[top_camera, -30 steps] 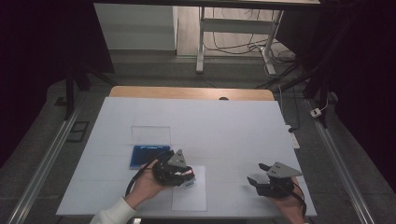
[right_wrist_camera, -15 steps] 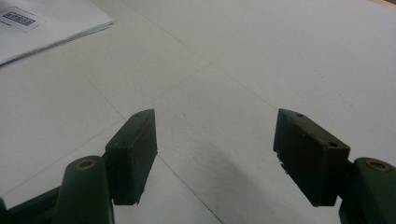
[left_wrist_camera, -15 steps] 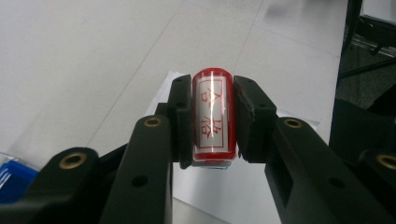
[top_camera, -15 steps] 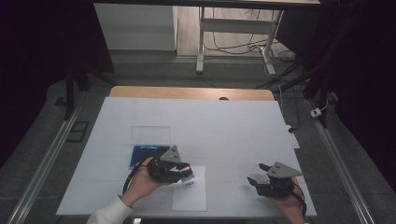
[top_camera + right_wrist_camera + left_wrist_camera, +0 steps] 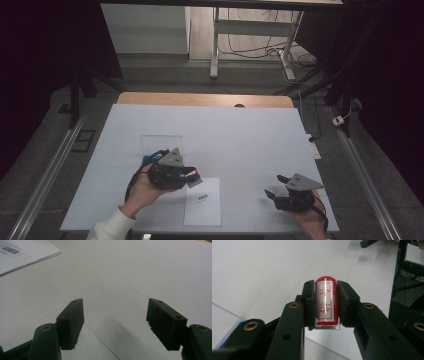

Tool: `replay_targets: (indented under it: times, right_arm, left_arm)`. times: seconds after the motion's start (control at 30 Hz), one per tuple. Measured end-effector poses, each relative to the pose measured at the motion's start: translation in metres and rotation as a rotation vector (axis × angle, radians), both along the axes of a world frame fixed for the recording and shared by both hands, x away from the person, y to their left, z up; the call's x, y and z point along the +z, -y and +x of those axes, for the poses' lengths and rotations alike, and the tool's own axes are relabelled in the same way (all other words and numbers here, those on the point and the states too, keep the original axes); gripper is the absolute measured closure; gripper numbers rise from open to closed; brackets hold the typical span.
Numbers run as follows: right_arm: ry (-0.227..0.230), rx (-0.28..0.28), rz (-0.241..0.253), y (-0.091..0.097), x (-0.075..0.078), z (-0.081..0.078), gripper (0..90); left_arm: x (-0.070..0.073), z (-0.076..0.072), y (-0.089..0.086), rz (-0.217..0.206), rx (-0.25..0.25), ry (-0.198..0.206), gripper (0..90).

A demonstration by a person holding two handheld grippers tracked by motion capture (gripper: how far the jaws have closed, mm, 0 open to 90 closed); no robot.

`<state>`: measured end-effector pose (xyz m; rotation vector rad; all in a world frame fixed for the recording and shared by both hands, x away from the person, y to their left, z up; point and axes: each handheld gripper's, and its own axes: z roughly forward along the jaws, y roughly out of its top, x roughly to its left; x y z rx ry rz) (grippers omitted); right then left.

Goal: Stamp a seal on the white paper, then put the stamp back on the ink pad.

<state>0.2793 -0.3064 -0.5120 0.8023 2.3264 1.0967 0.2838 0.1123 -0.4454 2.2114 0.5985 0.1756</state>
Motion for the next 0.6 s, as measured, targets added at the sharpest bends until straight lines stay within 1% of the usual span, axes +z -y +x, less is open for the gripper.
replay_targets:
  times: [0.03,0.13,0.33,0.47,0.6]
  right_arm:
    - [0.0,-0.001,0.0,0.0,0.0,0.0,29.7]
    - [0.0,-0.004,0.005,0.0,0.0,0.0,29.8]
    - [0.002,-0.005,0.004,0.0,0.0,0.0,29.8]
    - [0.002,-0.002,0.003,0.0,0.0,0.0,29.8]
    - [0.002,-0.004,-0.001,0.0,0.0,0.0,29.8]
  left_arm:
    - [0.0,0.001,-0.002,-0.007,0.008,-0.001,69.8]
    - [0.001,0.003,-0.007,-0.01,0.026,0.0,69.8]
    - [0.0,0.008,-0.018,-0.004,0.063,0.004,69.8]
    - [-0.002,0.012,-0.026,-0.007,0.096,0.008,69.8]
    - [-0.002,0.014,-0.034,-0.015,0.117,0.008,69.8]
